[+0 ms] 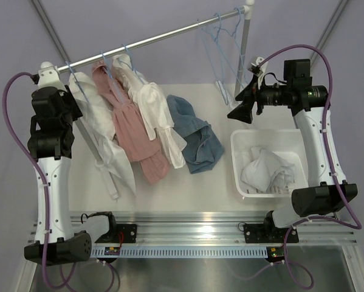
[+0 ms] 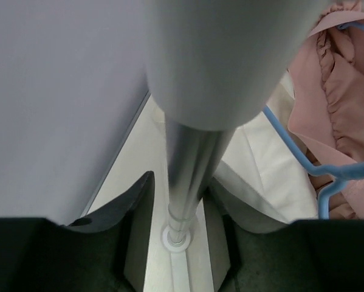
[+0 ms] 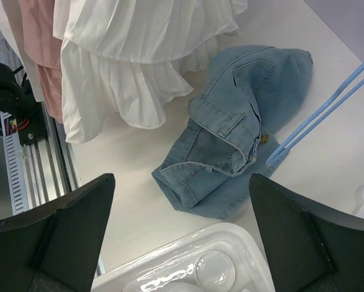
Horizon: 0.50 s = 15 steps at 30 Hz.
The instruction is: Remove the skirt from the hanger
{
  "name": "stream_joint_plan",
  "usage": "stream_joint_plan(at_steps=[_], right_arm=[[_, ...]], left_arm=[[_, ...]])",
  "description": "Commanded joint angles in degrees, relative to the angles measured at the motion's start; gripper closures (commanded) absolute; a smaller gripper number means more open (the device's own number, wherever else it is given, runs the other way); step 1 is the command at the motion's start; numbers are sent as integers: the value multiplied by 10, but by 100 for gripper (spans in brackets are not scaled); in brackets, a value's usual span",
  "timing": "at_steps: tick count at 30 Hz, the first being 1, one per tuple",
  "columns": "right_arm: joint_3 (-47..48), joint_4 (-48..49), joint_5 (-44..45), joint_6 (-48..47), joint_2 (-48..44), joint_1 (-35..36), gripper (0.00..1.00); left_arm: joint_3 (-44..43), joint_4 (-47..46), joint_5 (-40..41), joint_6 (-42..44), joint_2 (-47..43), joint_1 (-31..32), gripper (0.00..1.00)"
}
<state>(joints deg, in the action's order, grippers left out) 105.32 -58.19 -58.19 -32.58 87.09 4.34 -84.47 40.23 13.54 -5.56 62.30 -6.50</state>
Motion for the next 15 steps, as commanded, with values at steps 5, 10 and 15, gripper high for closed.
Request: stream_joint_plan(at_steps=[5, 10, 15], right_arm=[[-21, 1, -26, -8, -23, -3, 1], [-28, 5, -25, -8, -21, -3, 1], [-37, 12, -22, -10, -9, -1, 1]], left_arm=[[2, -148, -24, 15, 31, -19, 74], [-48, -178, -26, 20, 84, -18, 75], [-96, -182, -22, 6, 133, -21, 75]])
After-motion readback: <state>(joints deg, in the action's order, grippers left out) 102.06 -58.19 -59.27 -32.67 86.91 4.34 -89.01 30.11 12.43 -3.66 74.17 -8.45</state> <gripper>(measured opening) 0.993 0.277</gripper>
